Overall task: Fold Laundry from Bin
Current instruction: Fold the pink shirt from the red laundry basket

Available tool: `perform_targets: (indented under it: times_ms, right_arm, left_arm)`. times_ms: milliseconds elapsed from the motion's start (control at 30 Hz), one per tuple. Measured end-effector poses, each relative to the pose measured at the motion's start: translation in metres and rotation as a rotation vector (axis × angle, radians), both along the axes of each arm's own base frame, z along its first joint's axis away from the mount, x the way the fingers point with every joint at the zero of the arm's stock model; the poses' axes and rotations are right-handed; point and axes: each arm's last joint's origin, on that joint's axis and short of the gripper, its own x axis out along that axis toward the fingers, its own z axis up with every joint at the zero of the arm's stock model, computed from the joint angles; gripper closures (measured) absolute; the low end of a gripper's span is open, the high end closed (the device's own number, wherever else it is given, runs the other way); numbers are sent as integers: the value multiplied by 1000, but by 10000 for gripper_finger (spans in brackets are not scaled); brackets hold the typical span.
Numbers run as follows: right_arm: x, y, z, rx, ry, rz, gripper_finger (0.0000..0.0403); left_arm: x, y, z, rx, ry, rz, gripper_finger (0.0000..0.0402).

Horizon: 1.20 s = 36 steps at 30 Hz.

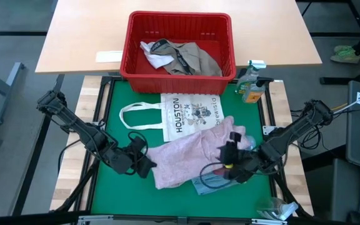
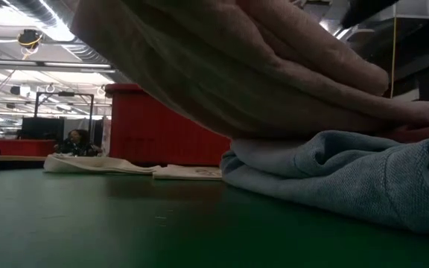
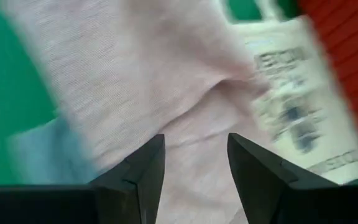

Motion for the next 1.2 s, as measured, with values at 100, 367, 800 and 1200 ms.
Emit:
perform_targets:
  times_ms: [100,367,800,1200]
  right_arm:
    - [15,-9,-4,-67,-27,-36,228]
    - [66,-47,-13,-57,-64,-24,228]
    - [114,-83,-79,68,158,-12,228]
    - [115,-82,-84,30,180,12,228]
  left_arm:
    - [1,0,-1,1,-1,3,393]
    - [2,-2,-3,8,6,-4,392]
    - [2,-1,-2,28,-14,25,391]
    - [8,5,-1,51,-49,87,391]
